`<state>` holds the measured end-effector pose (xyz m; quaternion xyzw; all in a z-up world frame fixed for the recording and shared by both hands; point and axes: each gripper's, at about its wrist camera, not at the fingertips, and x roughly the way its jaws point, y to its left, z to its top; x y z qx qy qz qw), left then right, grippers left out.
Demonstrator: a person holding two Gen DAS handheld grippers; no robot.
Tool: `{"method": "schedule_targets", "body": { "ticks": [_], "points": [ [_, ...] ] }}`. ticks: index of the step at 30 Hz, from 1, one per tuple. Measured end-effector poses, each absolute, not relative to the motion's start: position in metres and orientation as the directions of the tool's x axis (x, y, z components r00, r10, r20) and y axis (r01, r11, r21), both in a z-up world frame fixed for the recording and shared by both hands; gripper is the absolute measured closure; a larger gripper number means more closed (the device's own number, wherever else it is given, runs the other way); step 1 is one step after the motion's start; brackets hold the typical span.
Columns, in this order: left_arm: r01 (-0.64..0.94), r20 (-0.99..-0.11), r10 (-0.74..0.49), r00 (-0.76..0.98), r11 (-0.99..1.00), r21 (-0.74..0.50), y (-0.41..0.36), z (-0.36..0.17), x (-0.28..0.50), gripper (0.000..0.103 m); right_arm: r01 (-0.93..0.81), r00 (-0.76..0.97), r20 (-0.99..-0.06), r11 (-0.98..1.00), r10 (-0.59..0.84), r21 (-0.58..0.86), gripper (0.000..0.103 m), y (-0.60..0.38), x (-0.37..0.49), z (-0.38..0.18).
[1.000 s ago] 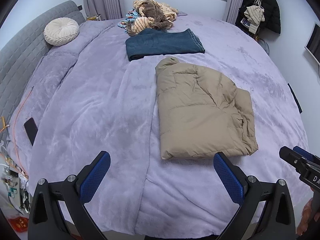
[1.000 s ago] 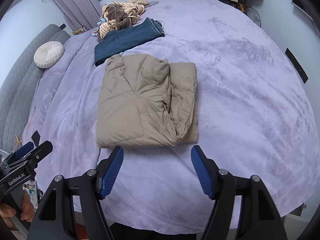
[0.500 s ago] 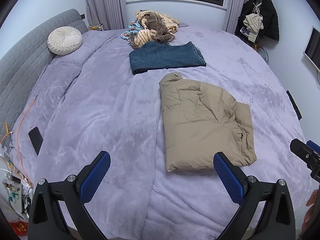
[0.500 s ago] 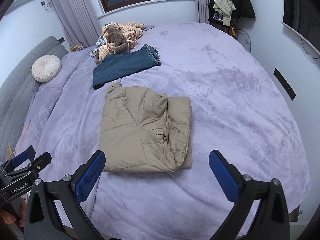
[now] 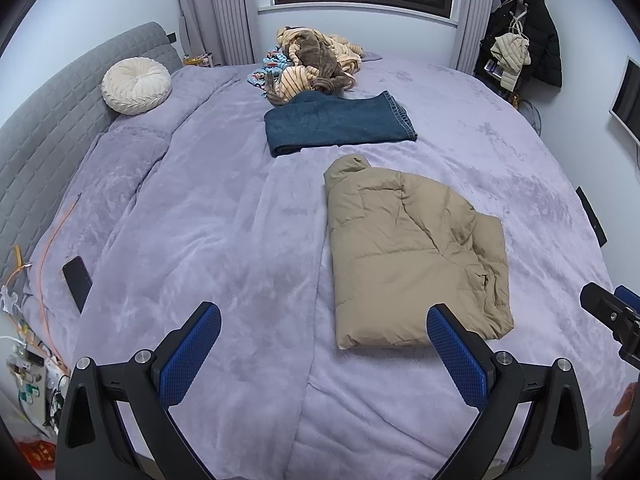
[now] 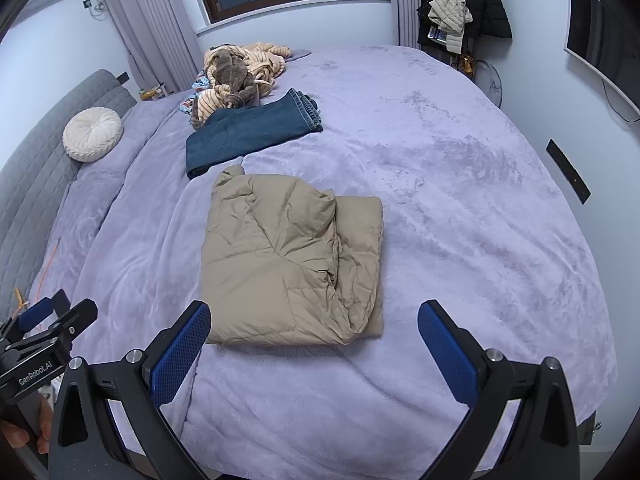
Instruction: Fold large clothes
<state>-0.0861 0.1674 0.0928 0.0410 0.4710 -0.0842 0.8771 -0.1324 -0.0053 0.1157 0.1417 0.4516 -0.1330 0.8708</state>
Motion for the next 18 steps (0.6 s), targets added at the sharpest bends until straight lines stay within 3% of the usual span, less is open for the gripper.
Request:
{"method": "schedule_targets", "body": {
  "ticks": [18],
  "points": [
    [0.188,-0.832,-0.108,0.543,0.982,-0.005,0.1655,0.0940,-0.0858,0.000,0.360,0.557,-0.824,0.924,-0.104,0.127,0.000,-0.0055,-0.1326,0.1161]
  ]
}}
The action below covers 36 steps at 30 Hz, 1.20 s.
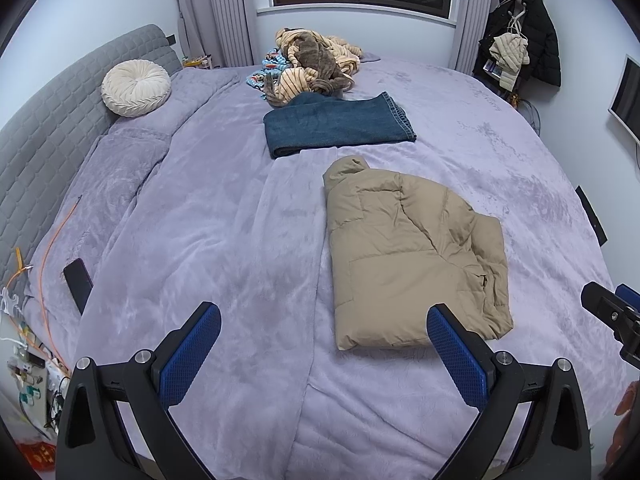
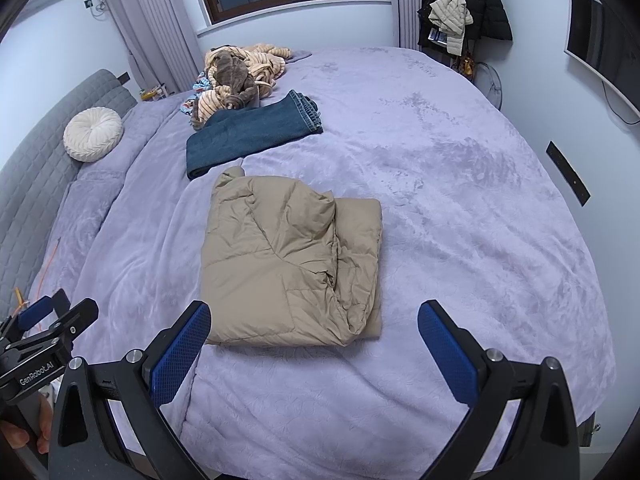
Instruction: Fold large clothes
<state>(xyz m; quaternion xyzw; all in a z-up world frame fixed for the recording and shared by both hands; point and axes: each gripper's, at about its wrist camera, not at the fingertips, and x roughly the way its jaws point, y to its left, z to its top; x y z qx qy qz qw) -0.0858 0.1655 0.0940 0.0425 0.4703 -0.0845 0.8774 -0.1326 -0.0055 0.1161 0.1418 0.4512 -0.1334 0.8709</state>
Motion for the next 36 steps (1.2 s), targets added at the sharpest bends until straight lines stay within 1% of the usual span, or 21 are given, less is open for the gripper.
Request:
{"method": "schedule_targets", "body": {
  "ticks": [36],
  "points": [
    [0.184,-0.828,-0.107,0.550,0.983,-0.004,0.1696,0.0962,-0.0852,0.000,0.354,0.562,-0.821,0.927,-0.103,0.126,0.000,-0.0006,-0.1341,0.1189]
  ]
}}
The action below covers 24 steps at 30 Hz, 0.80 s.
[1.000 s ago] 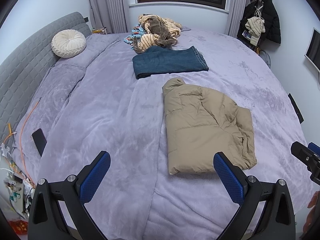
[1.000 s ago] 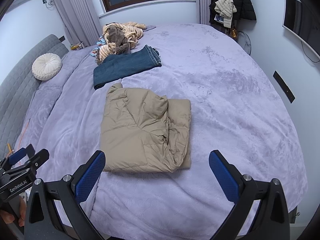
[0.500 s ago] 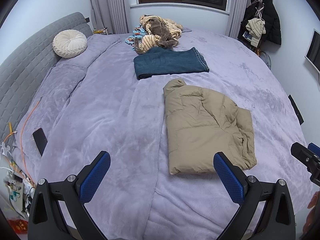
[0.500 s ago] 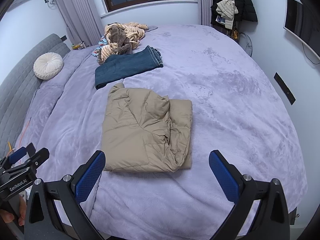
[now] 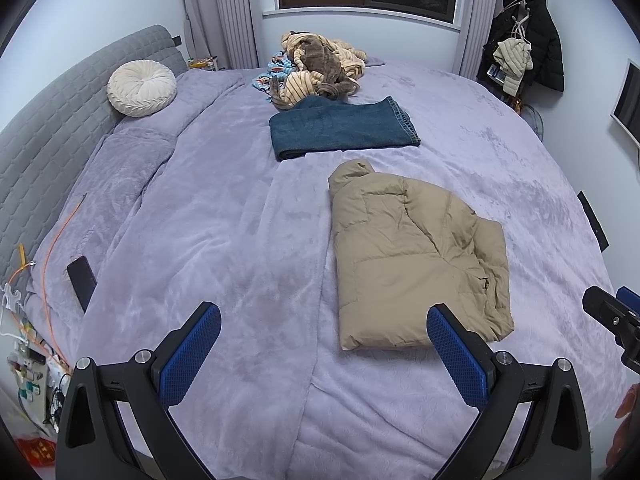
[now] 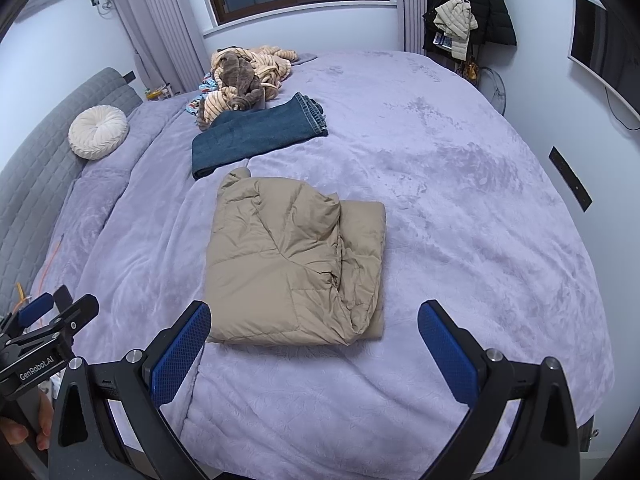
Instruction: Fold large clothes
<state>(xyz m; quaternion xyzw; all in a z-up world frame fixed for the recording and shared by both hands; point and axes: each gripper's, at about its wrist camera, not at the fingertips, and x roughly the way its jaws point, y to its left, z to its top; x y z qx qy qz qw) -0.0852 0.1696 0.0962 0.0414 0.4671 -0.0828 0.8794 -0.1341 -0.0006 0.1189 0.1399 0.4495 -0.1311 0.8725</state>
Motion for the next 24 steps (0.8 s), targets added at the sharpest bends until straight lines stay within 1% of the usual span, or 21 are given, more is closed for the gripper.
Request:
{"method": "schedule_targets", "body": {
  "ticks": [24],
  "points": [
    [0.182,-0.827,-0.109,0.552,0.983,-0.008,0.1729,0.0971,-0.0854,0.000,0.355,0.562,-0.821,0.927,-0.104,0.125,0.000,0.0014,-0.1353,0.1189]
  ]
}}
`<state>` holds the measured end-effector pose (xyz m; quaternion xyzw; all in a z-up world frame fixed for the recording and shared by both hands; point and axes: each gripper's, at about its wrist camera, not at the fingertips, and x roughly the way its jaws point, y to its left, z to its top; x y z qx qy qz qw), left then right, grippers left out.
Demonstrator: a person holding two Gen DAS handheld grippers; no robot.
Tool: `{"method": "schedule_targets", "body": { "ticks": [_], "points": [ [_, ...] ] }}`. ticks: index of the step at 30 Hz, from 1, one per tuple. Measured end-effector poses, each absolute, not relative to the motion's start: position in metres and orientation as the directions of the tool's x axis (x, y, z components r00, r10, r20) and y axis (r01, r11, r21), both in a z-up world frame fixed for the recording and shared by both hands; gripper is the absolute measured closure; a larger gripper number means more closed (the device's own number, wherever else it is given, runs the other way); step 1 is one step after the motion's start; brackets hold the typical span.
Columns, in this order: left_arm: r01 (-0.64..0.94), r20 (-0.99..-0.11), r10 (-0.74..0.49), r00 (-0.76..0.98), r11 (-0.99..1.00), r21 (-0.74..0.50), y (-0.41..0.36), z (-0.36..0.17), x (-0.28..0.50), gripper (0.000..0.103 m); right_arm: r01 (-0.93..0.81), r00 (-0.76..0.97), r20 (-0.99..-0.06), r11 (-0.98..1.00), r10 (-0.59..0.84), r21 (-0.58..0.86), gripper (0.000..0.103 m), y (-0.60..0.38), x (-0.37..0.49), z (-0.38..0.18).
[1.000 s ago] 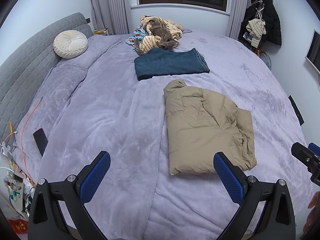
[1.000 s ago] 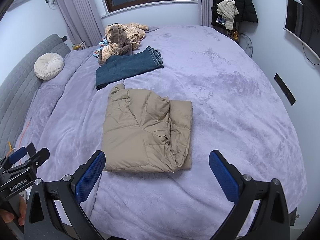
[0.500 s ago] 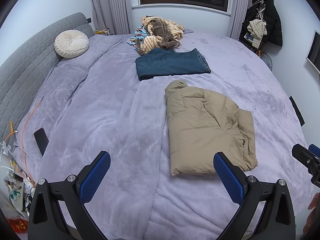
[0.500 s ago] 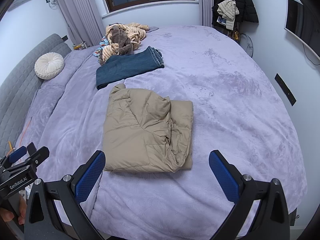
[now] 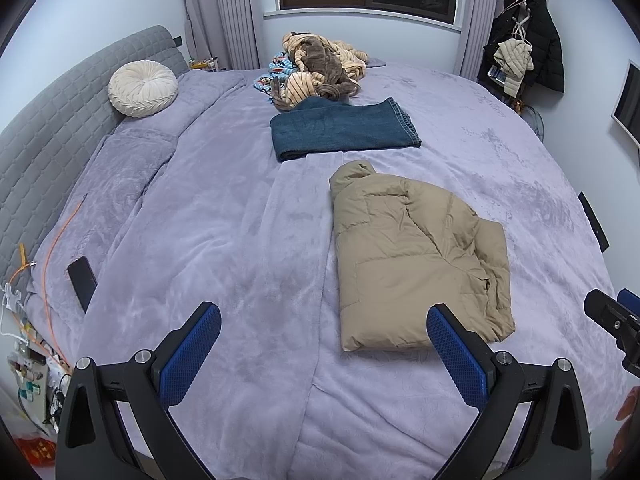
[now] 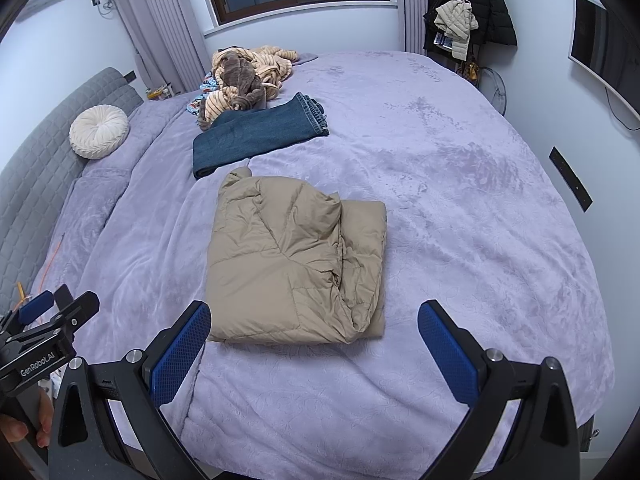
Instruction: Fold large clothes
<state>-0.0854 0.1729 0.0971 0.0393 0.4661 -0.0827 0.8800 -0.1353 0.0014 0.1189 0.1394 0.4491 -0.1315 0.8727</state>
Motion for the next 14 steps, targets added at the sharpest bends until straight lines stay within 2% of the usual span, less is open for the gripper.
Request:
{"method": "schedule_targets", "body": {
  "ticks": [14],
  "points": [
    [0.175,-0.817,-0.098,0.568,0.985,0.004,0.1758,0.1055,-0.0821,0.000,0.357,0.561,-0.821,0.926,-0.105,0.126,0.000,0.0027,-0.1354,0.1194]
  ]
}}
